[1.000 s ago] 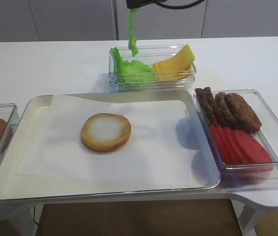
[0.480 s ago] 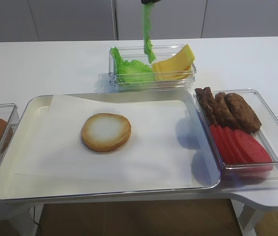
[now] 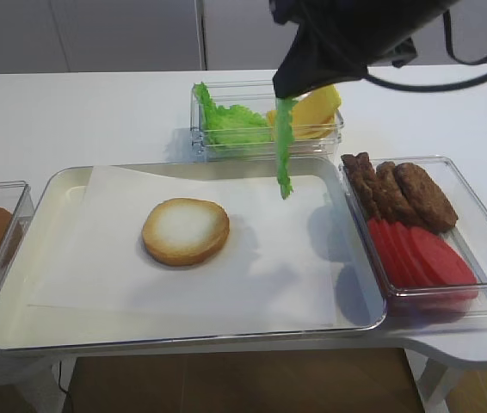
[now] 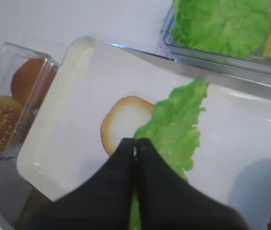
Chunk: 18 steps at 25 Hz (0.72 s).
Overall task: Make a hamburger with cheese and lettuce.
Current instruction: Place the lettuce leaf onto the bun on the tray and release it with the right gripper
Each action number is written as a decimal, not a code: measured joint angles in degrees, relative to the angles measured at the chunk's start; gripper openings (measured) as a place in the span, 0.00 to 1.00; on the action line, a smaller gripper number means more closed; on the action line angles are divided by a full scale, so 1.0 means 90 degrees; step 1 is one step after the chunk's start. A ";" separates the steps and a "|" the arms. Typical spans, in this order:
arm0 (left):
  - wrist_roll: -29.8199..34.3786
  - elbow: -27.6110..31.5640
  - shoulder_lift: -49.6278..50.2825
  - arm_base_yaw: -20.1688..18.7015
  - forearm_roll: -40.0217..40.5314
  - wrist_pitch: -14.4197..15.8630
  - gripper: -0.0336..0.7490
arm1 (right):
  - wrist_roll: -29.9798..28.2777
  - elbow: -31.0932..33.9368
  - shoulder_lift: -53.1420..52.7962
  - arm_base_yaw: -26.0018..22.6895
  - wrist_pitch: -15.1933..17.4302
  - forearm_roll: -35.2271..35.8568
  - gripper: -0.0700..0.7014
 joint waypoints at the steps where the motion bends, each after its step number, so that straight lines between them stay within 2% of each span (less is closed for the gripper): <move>1: 0.0000 0.0000 0.0000 0.0000 0.0000 0.0000 0.56 | 0.0000 0.0132 0.0000 0.0066 -0.0070 -0.0053 0.09; 7: 0.0000 0.0000 0.0000 0.0000 0.0000 0.0000 0.56 | 0.0115 0.0714 0.0000 0.0771 -0.0873 -0.0558 0.09; 13: 0.0000 0.0000 0.0000 0.0000 0.0000 0.0000 0.56 | 0.0409 0.0742 0.0109 0.1407 -0.1557 -0.1168 0.09; 18: 0.0000 0.0000 0.0000 0.0000 0.0000 0.0000 0.56 | 0.0805 0.0742 0.0378 0.1616 -0.1920 -0.1796 0.09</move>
